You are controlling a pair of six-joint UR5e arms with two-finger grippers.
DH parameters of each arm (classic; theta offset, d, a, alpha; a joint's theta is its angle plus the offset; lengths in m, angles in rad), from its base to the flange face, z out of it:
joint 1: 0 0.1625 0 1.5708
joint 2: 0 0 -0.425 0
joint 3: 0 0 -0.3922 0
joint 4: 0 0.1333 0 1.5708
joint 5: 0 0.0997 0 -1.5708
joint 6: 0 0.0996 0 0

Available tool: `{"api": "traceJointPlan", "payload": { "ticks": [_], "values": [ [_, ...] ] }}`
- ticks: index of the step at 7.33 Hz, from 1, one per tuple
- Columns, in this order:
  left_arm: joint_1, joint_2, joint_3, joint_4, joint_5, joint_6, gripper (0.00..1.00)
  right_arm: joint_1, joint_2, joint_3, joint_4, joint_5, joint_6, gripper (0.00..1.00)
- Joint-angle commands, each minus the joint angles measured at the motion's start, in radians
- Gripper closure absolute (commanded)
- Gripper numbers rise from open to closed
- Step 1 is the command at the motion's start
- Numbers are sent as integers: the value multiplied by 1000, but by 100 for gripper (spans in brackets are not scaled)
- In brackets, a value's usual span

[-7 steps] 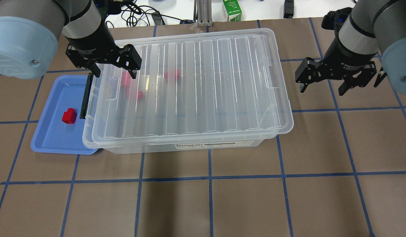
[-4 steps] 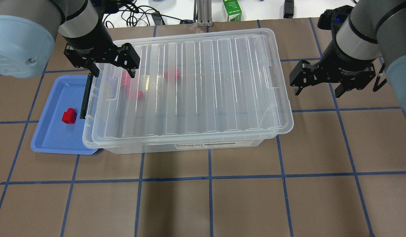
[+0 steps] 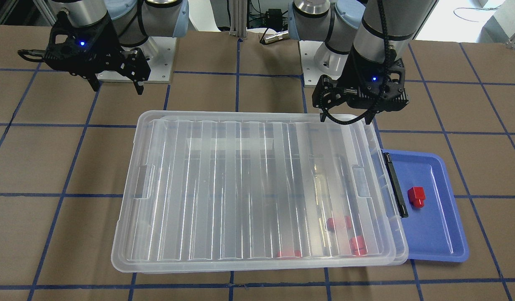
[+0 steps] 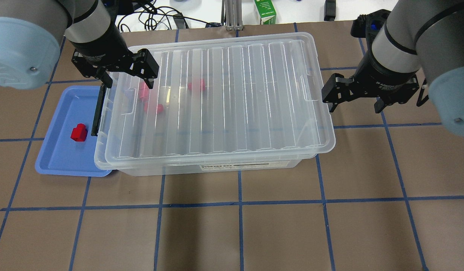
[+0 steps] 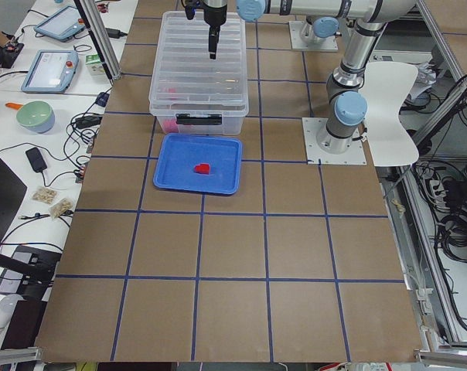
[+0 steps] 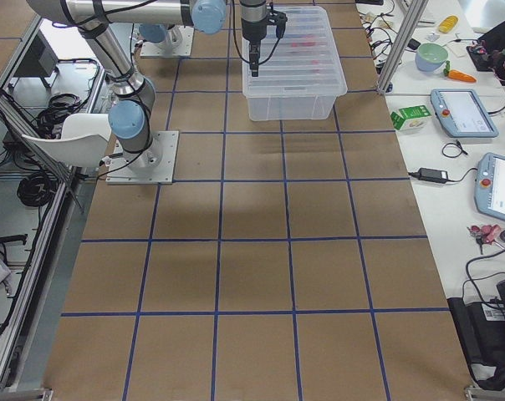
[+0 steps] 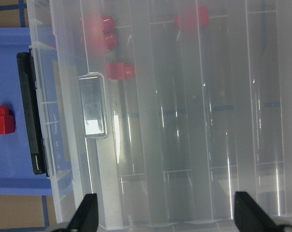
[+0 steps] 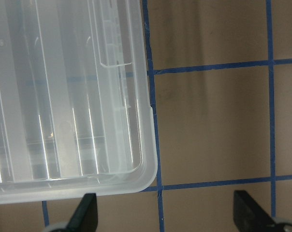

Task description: Place red block in blue tray from box

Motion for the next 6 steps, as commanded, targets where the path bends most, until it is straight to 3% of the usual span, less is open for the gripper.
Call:
{"api": "traceJointPlan", "payload": {
  "ticks": [1,6],
  "values": [
    [-1,2,-4,0,0,-1,0,-10,0,-6,-4,-1,-8,0],
    [3,-5,5,-14,0,-1,0,-10,-3,-4,-4,-6,3,0]
  ]
}}
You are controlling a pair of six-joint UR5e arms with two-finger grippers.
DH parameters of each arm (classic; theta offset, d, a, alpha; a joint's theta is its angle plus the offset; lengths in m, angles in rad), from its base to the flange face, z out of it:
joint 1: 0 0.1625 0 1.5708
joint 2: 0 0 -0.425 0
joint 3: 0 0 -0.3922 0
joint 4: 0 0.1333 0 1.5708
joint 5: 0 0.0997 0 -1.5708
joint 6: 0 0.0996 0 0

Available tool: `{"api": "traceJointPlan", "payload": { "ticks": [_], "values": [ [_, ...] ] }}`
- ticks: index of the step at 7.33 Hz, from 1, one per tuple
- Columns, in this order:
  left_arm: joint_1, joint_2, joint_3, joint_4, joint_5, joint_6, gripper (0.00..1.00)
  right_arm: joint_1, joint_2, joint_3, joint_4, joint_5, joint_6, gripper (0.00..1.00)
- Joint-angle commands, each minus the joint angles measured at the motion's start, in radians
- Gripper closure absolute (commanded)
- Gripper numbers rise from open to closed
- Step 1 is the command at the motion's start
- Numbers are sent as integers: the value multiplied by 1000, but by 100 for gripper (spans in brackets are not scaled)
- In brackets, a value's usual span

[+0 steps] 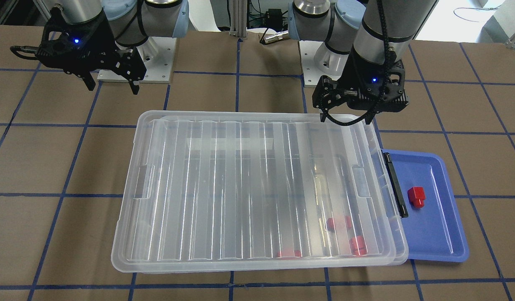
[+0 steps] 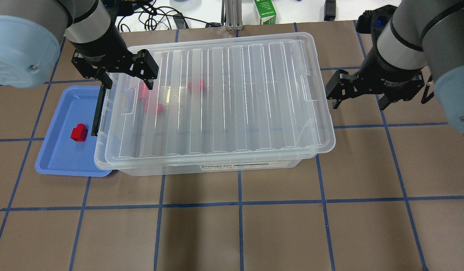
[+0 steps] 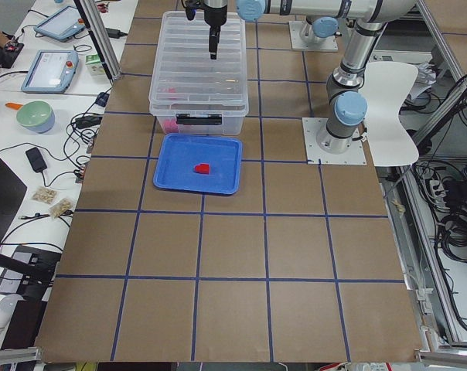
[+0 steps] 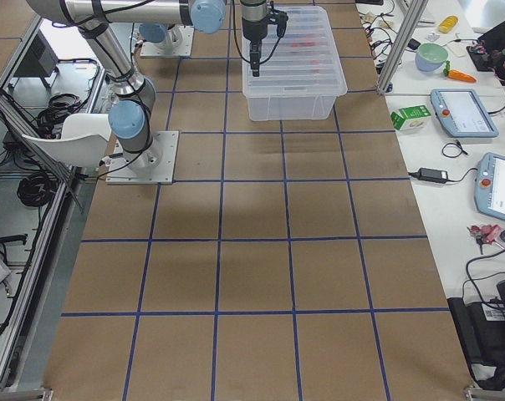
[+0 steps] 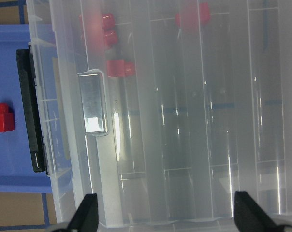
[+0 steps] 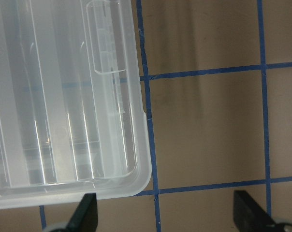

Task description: Place red block in blue tray from box

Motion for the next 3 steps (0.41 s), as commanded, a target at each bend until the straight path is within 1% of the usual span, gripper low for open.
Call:
{"api": "traceJointPlan", "payload": {
  "ticks": [1,2,3],
  "values": [
    [-1,1,1,0,0,0,0,0,0,1,0,-1,1,0],
    [-1,2,1,-2,-2,0,0,0,0,3,2,-8,1,0],
    [-1,2,1,-2,-2,0,0,0,0,6,9,-40,-4,0]
  ]
}}
